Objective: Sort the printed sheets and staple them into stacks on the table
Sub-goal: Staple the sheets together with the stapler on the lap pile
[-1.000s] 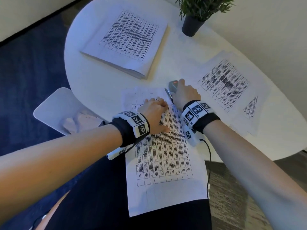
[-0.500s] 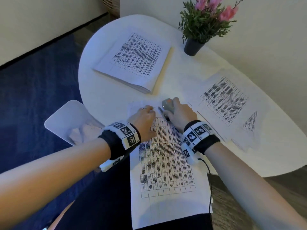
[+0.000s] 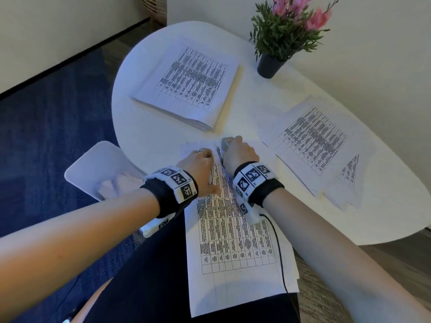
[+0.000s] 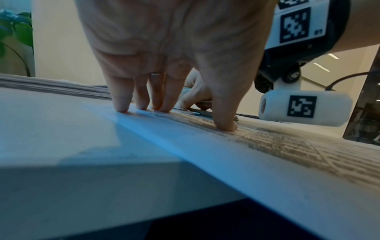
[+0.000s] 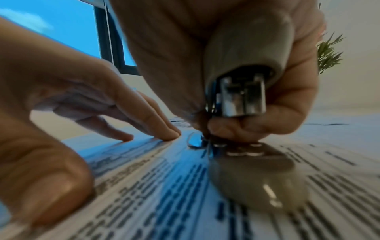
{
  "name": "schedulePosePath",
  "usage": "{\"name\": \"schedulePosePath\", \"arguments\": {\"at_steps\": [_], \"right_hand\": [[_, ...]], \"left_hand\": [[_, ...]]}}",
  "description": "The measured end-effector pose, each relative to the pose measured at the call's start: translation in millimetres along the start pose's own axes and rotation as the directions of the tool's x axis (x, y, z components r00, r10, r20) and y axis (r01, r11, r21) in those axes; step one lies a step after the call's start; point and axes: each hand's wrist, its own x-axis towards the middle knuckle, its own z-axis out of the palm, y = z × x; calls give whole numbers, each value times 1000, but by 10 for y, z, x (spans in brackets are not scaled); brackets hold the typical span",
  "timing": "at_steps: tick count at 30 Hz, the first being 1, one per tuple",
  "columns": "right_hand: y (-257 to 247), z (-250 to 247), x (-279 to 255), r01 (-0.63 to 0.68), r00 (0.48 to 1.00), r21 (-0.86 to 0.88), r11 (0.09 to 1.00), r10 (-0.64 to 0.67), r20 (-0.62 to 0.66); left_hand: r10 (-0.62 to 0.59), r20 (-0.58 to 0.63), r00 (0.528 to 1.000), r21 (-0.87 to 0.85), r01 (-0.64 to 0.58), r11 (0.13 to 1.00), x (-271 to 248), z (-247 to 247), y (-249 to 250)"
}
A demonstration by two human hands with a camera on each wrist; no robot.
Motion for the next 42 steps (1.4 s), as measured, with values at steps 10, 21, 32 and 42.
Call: {"name": "schedulePosePath", "arguments": {"at_steps": [10, 21, 32, 42], "right_hand": [[-17, -74, 71, 116, 993, -78, 990, -118, -27], [-204, -132, 83, -20, 1000, 87, 996, 20, -4], [149, -232, 27, 62, 989, 149, 987, -80, 121], [391, -384, -534, 297, 927, 345, 890, -355, 119]], "left_hand": [[-2, -29, 1000, 2, 2, 1000, 2, 9, 4], [-4, -43, 999, -33, 2, 999, 3, -41, -7], [-44, -40, 998, -185, 36, 982, 34, -145, -28], [-84, 68, 994, -535, 108, 838, 52, -274, 33]]}}
